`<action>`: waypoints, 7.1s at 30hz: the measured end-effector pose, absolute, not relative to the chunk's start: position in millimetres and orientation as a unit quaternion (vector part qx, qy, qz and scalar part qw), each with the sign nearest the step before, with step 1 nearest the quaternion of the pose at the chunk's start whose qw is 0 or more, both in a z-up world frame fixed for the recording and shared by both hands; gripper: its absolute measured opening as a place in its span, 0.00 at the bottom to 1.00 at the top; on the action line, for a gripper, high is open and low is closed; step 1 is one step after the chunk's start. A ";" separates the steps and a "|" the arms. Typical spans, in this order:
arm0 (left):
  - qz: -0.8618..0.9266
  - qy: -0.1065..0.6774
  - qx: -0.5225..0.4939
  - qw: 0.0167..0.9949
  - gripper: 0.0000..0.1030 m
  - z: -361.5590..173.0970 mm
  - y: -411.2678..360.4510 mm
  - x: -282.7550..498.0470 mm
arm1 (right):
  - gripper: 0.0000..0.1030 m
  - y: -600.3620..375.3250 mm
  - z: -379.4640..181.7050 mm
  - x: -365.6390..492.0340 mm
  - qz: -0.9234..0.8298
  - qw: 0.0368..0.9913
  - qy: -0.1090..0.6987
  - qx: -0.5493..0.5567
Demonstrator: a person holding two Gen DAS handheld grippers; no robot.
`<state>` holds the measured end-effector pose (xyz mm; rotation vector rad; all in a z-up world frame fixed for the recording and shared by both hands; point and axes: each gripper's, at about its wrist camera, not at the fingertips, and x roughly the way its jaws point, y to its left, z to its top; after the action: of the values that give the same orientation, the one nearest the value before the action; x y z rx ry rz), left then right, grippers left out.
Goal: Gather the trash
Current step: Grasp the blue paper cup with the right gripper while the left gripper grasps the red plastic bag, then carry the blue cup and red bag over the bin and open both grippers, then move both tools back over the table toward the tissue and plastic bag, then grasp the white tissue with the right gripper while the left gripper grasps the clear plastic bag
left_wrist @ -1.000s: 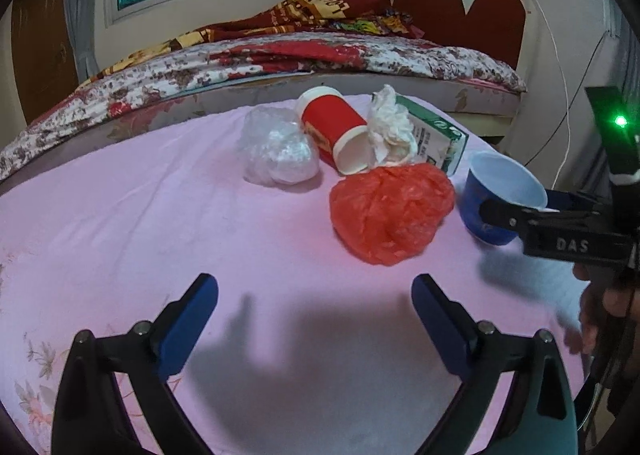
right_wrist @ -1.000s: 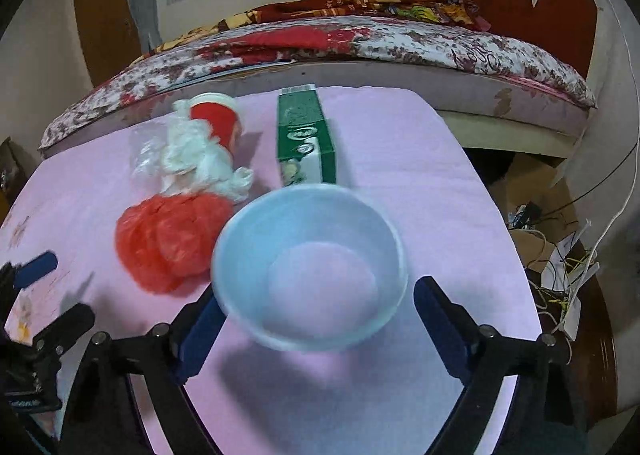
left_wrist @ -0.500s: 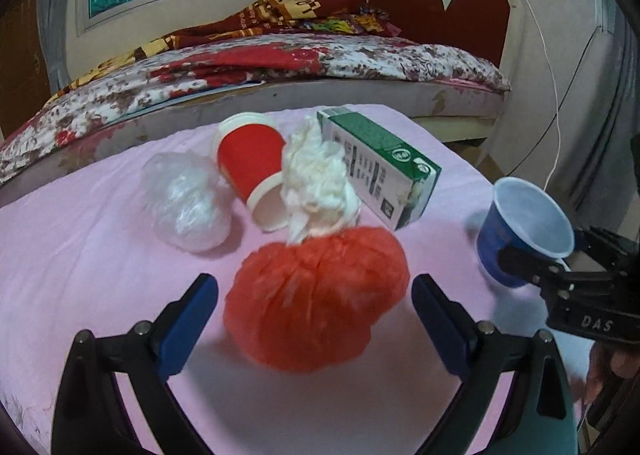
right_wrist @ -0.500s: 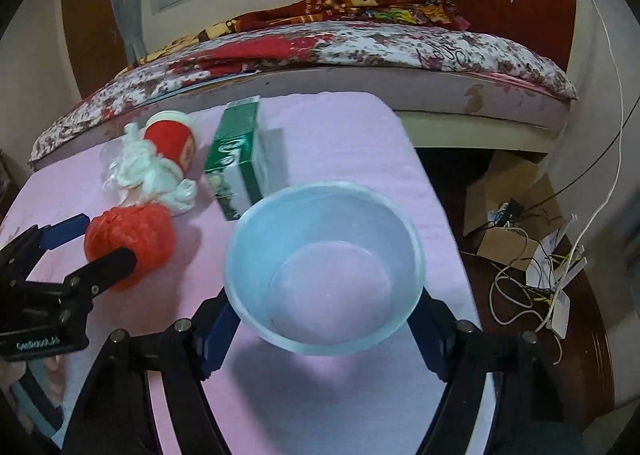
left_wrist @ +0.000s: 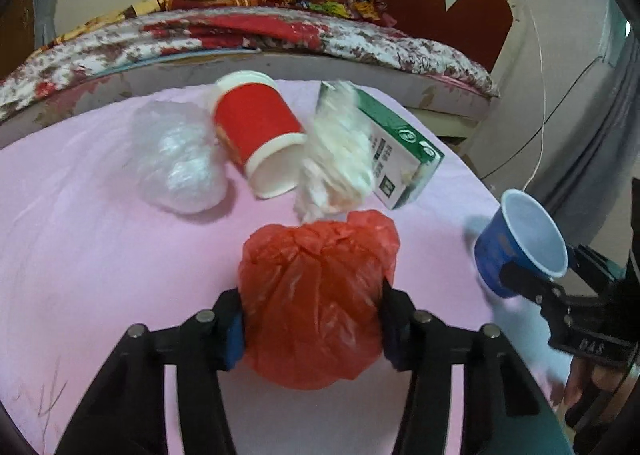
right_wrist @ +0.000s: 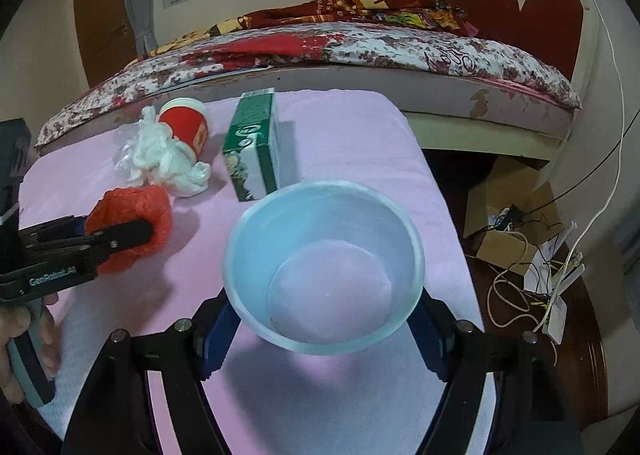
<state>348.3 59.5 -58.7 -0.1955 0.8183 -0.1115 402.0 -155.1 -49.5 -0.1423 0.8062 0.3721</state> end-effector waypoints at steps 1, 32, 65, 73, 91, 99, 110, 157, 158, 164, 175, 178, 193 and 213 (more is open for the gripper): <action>-0.051 0.393 -0.096 0.913 0.52 -56.8 61.5 339.6 | 0.76 -155.0 -48.8 399.0 0.182 0.900 0.389 -0.068; -0.113 0.326 -0.011 0.939 0.51 -13.8 -24.1 183.0 | 0.76 -257.5 0.2 198.3 0.165 0.924 0.340 -0.052; -0.286 0.361 0.067 0.885 0.51 -54.1 -198.7 166.7 | 0.76 -409.3 -48.2 139.4 0.056 0.919 0.389 -0.035; -0.318 0.387 0.079 0.862 0.51 -75.2 -232.1 168.1 | 0.76 -445.1 -81.2 128.9 0.036 0.905 0.424 -0.031; -0.341 0.497 0.088 0.793 0.95 -161.3 -300.4 192.2 | 0.85 -464.6 -173.4 142.6 0.032 0.848 0.521 -0.091; -0.276 0.489 0.085 0.823 0.99 -161.7 -261.6 192.0 | 0.99 -484.9 -193.6 148.7 -0.007 0.825 0.560 -0.072; -0.249 0.469 0.087 0.843 0.99 -147.1 -243.1 185.4 | 1.00 -477.0 -168.3 151.7 -0.010 0.845 0.532 -0.052; -0.049 0.345 0.038 0.936 0.99 -24.3 -48.1 174.6 | 1.00 -306.3 -45.0 188.1 0.159 0.934 0.318 -0.033; -0.042 0.345 0.033 0.937 0.99 -24.3 -40.5 176.0 | 1.00 -298.4 -46.0 192.8 0.160 0.932 0.323 -0.037; -0.002 0.344 0.006 0.939 0.99 -25.5 11.1 187.0 | 1.00 -261.6 -45.5 219.5 0.166 0.923 0.346 -0.040; 0.062 0.337 -0.034 0.939 0.99 -25.5 93.6 212.6 | 0.80 -158.4 -27.3 265.4 0.192 0.921 0.335 -0.057; 0.064 0.335 -0.047 0.939 0.99 -25.9 113.4 218.7 | 0.75 -122.6 -25.6 289.1 0.206 0.915 0.344 -0.054; 0.077 0.359 -0.062 0.928 0.98 -44.4 159.7 261.8 | 0.61 -9.5 -54.0 406.1 0.197 0.886 0.416 -0.050; 0.010 0.364 -0.062 0.929 0.90 -43.7 90.3 307.6 | 0.33 -90.5 -45.0 394.1 0.177 0.899 0.399 -0.027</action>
<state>307.6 90.3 -43.7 -0.1261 0.7454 0.0201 394.1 -90.5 -45.0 -0.0567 0.8261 0.3674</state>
